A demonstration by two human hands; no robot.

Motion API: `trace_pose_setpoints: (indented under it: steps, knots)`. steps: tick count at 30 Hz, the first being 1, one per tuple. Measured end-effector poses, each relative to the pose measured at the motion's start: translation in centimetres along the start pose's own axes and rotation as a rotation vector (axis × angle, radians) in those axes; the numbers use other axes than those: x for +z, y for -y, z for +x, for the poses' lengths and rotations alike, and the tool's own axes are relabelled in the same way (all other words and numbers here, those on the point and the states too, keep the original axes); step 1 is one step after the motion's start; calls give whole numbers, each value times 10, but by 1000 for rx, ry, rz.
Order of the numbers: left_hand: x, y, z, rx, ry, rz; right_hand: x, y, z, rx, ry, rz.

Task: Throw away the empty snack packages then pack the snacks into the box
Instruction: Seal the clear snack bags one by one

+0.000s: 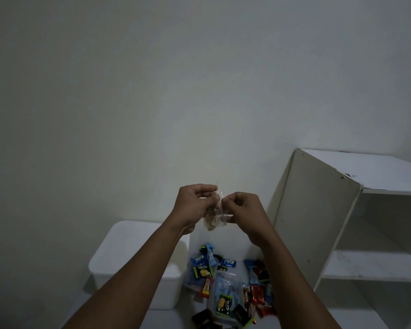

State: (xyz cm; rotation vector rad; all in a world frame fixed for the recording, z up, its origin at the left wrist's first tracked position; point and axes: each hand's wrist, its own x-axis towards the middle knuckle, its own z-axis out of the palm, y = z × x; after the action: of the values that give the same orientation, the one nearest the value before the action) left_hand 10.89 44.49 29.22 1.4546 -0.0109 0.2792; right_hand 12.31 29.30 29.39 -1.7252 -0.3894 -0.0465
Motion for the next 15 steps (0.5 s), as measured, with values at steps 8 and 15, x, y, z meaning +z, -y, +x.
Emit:
trace_pose_setpoints:
  steps: [8, 15]
  knots:
    - [-1, -5, 4, 9, -56, -90, 1, 0, -2, -47, -31, -27]
    - [-1, -7, 5, 18, -83, -145, 2, -1, -4, -39, -18, 66]
